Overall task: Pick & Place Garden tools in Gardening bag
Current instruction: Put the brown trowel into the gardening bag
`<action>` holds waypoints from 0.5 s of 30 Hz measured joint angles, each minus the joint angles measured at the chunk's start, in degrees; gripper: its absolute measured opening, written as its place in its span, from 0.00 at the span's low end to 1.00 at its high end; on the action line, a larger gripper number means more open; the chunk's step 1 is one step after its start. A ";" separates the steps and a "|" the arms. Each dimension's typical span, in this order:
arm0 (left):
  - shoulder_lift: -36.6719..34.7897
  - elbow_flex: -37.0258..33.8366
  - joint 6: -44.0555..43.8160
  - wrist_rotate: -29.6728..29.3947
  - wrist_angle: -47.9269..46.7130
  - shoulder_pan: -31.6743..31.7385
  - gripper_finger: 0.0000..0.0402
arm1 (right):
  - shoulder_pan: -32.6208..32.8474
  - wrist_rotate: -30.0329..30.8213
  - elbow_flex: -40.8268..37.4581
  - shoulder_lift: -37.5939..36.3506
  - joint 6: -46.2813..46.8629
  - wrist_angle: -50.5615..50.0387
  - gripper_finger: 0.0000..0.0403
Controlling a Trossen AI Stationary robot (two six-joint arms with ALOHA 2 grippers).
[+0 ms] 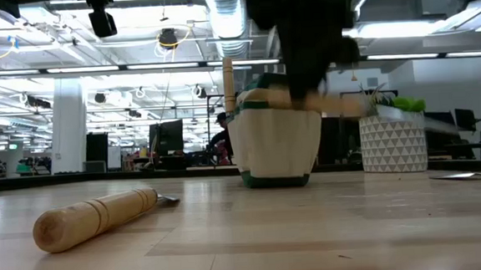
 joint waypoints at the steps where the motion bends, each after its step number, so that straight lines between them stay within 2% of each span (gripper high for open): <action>1: -0.01 0.00 0.00 0.00 0.18 0.00 0.25 | -0.13 2.38 0.00 -2.43 -0.72 -0.40 0.13; 9: -0.01 0.00 0.05 0.00 0.59 0.00 0.25 | -0.52 21.77 0.11 -21.34 -10.62 -0.62 0.13; 12: -0.01 0.00 0.08 0.00 0.80 0.00 0.25 | -0.35 25.48 -1.44 -26.84 -15.47 1.39 0.13; 15: -0.01 0.00 0.09 -0.19 0.83 -0.02 0.25 | -0.64 26.04 -6.74 -32.81 -19.88 8.28 0.13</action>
